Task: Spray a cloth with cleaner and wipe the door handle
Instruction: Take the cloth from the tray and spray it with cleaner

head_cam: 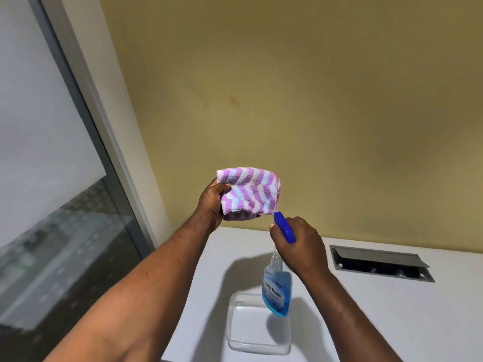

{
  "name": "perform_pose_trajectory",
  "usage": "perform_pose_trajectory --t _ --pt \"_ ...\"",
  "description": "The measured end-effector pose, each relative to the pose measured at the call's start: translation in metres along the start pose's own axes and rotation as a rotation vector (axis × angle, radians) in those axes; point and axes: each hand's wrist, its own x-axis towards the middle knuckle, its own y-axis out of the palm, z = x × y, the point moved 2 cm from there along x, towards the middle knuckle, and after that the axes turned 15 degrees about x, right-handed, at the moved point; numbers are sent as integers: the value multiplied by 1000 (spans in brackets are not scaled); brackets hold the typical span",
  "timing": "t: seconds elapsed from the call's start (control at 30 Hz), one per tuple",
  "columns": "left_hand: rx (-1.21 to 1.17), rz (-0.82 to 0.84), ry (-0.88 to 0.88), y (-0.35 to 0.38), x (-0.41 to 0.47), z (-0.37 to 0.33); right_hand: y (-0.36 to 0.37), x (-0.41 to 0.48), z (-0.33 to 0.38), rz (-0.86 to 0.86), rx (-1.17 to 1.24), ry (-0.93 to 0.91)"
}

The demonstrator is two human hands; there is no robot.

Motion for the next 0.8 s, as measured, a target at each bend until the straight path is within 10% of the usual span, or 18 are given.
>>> perform_pose_trajectory --t 0.8 --pt "-17 -140 -338 -44 -21 180 97 -91 -183 58 28 345"
